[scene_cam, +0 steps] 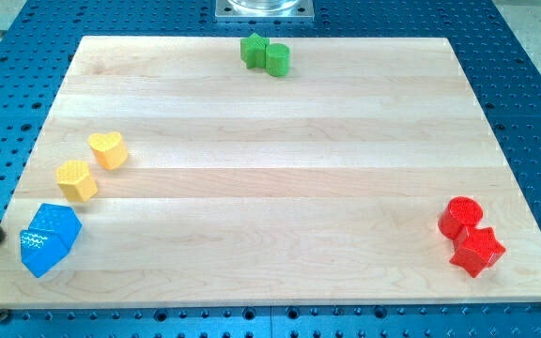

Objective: Slide the triangle to the bottom right of the blue cube

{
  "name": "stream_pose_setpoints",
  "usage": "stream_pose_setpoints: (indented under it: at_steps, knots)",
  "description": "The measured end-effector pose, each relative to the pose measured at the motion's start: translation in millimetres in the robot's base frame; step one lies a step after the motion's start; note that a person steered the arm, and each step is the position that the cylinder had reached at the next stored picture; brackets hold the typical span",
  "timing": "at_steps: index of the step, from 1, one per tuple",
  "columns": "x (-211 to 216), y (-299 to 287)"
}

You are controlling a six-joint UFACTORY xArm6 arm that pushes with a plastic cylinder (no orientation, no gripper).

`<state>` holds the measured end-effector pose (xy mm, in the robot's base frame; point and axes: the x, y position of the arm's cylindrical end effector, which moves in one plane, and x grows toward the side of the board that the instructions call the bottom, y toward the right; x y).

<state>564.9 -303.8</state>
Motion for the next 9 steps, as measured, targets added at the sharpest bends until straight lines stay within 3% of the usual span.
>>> stream_pose_setpoints:
  at_steps: [2, 7, 9]
  knots:
    - [45, 1]
    - [22, 58]
    - [21, 56]
